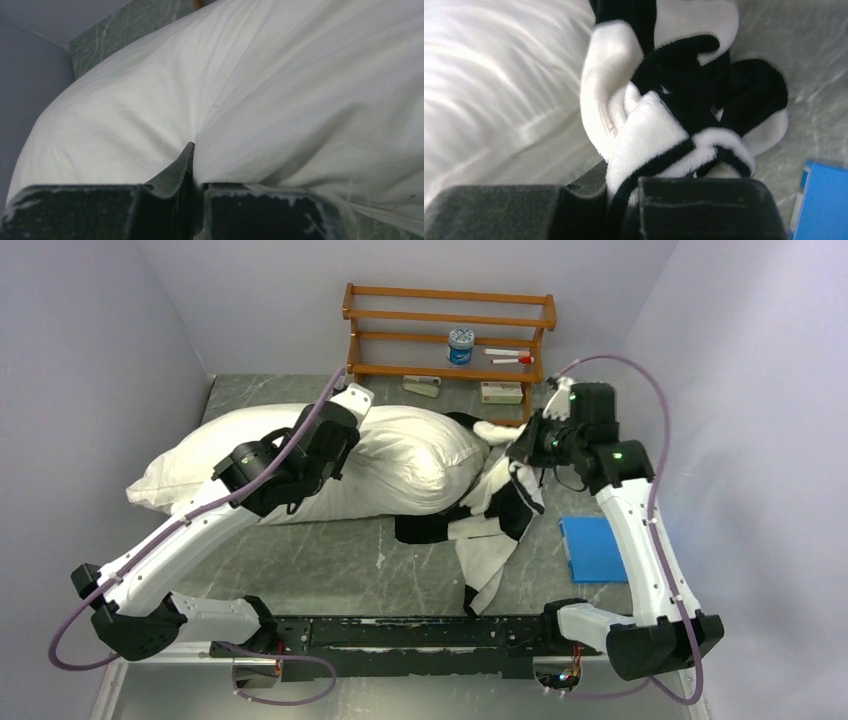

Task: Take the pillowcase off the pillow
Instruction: Remove the pillow from the pillowcase.

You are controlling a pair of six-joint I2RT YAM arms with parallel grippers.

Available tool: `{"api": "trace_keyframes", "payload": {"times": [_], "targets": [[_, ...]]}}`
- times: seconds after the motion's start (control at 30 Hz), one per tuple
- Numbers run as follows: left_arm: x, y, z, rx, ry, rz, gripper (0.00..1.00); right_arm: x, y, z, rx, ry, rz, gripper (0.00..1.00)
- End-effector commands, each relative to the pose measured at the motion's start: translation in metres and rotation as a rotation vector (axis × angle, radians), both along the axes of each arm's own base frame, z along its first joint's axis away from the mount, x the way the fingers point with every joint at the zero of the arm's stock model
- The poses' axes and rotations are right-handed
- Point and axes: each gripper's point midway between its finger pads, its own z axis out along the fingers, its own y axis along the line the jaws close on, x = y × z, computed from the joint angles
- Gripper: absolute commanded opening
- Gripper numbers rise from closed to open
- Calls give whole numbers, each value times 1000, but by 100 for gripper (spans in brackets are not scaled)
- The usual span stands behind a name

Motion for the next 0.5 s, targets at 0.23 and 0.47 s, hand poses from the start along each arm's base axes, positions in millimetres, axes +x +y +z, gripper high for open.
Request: {"api": "trace_keyframes", "payload": {"times": [0.23, 0.47], "targets": [[-16, 33, 28, -145, -58, 128, 5, -117, 61, -191, -199, 457, 26, 29], [-29, 40, 24, -178, -37, 129, 5, -72, 56, -57, 6, 32, -114, 83]]}}
